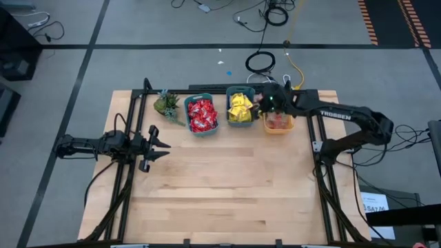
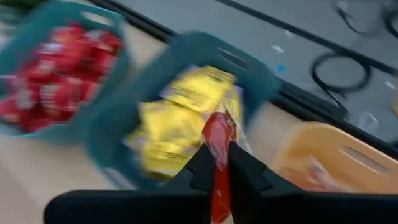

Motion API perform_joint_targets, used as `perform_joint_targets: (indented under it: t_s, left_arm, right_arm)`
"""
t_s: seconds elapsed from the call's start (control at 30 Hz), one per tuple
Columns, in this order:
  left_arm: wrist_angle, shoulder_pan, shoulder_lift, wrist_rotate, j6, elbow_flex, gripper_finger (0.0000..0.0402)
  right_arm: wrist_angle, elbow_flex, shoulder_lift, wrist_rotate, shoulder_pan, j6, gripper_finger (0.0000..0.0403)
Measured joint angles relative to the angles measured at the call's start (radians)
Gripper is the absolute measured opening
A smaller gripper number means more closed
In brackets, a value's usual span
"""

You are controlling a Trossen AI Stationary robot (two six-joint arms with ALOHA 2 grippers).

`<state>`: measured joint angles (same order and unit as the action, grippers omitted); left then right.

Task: Sort candy
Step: Put the red gummy candy into the yellow bin, then return to Home Position

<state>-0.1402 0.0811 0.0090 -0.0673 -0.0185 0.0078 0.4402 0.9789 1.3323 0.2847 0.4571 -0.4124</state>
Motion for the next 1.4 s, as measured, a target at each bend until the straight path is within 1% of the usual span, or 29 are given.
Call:
perform_joint_targets:
  t_s: [0.1,0.2,0.3,0.4,0.63,0.8,1.0,1.4]
  left_arm:
    - [0.0,0.0,0.0,0.0,0.0,0.0,0.0114]
    - [0.0,0.0,0.0,0.0,0.0,0.0,0.0114]
    - [0.0,0.0,0.0,0.0,0.0,0.0,0.0114]
    - [0.0,0.0,0.0,0.0,0.0,0.0,0.0114]
    - [0.0,0.0,0.0,0.0,0.0,0.0,0.0114]
    - [0.0,0.0,0.0,0.0,0.0,0.0,0.0114]
    - [0.0,0.0,0.0,0.0,0.0,0.0,0.0114]
    - [0.0,0.0,0.0,0.0,0.0,0.0,0.0114]
  right_arm:
    - [0.055,0.001,0.0,0.0,0.069,0.027,0.0031]
    - [0.102,0.001,0.0,0.0,0.131,0.038,0.0051]
    - [0.12,0.002,0.0,-0.004,0.189,0.035,0.0083]
    - [0.13,0.002,0.0,-0.042,0.234,0.04,0.0125]
    - [0.141,0.002,0.0,-0.057,0.271,0.061,0.0216]
    - [0.146,0.002,0.0,-0.053,0.271,0.085,0.0258]
    - [0.149,0.003,0.0,-0.053,0.271,0.088,0.0278]
    - [0.138,0.003,0.0,-0.055,0.27,0.084,0.0279]
